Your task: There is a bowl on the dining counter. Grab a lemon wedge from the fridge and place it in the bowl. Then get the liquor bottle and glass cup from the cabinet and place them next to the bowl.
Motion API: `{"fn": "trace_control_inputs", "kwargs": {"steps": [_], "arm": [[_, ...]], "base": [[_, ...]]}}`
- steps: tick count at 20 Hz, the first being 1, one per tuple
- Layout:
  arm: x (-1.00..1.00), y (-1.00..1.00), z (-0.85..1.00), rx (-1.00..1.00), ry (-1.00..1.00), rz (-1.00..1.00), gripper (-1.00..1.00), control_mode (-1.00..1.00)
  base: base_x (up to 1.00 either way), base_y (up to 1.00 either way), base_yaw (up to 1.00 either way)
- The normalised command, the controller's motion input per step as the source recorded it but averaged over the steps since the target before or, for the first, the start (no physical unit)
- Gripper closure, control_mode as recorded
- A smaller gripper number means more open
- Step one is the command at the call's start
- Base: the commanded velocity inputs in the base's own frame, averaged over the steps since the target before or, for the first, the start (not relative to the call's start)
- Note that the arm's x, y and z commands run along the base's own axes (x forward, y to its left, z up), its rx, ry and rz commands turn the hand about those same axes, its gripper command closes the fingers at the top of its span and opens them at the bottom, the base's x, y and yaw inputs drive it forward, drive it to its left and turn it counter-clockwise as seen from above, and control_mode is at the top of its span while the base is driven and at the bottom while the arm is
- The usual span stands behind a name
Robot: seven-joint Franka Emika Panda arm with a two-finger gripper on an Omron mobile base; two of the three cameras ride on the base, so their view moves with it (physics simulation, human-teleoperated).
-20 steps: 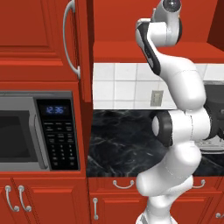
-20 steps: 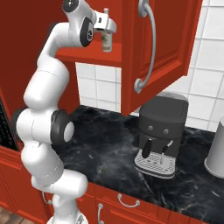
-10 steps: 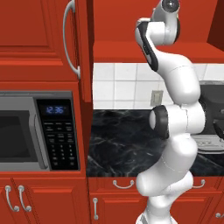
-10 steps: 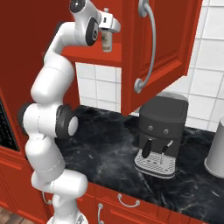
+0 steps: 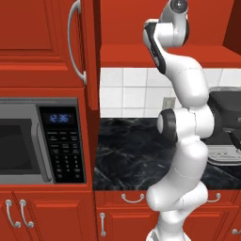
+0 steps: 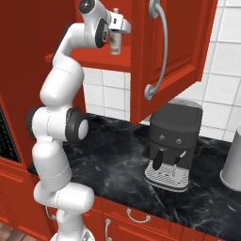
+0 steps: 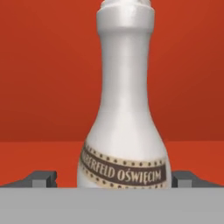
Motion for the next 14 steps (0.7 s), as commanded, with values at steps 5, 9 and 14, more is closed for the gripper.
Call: {"fn": "trace_control_inputs", "kwargs": {"steps": [5, 9, 14], "arm": [[0.04, 0.0, -0.03, 0.0, 0.0, 0.0, 1.0, -1.0], [-0.03, -0.01, 0.0, 0.0, 0.0, 0.0, 1.0, -1.0], [-0.34, 0.0, 0.0, 0.0, -0.06, 0.0, 1.0, -1.0]], "base": [[0.0, 0.0, 0.0], [0.0, 0.0, 0.0], [0.0, 0.0, 0.0]]}}
